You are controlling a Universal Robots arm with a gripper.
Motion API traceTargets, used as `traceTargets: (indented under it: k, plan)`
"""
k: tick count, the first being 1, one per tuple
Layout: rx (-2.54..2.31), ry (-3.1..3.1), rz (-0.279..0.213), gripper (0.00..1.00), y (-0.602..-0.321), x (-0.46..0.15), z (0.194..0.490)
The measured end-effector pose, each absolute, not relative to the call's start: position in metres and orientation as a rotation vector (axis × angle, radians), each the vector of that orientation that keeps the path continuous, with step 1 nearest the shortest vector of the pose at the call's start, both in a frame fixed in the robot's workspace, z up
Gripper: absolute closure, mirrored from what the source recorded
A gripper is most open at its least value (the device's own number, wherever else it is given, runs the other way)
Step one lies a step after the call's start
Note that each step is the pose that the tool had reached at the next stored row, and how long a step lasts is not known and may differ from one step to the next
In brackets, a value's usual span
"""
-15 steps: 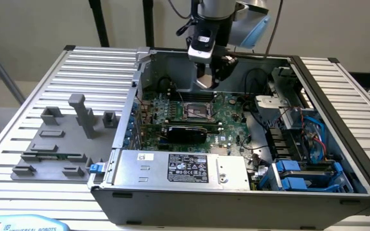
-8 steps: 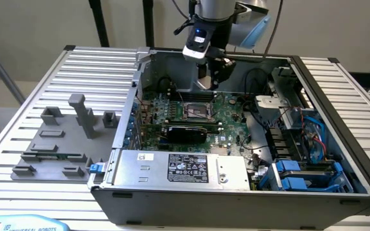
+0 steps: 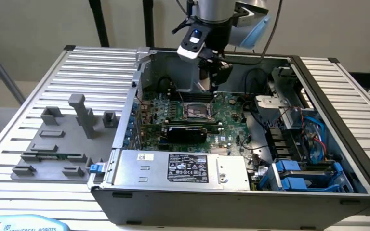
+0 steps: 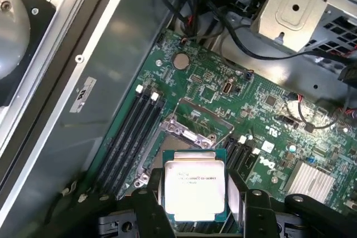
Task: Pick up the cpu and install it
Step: 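Place the cpu into insertion slot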
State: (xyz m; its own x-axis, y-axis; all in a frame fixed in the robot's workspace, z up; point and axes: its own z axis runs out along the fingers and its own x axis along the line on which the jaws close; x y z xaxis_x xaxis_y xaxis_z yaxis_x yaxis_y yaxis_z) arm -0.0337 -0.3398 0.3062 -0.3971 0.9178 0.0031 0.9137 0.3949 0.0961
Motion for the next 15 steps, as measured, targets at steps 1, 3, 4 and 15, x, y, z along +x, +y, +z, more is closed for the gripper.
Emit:
traceTargets:
  k: [1,3,4,15]
  plan:
    - [1.718,2.566,0.126,0.45,-0.34,-0.034,0.306]
    - [1.765,2.532,0.125,0.45,-0.34,-0.034,0.304]
    - [1.787,2.516,0.124,0.45,-0.34,-0.034,0.303]
    - [2.025,2.324,0.111,0.45,-0.34,-0.034,0.294]
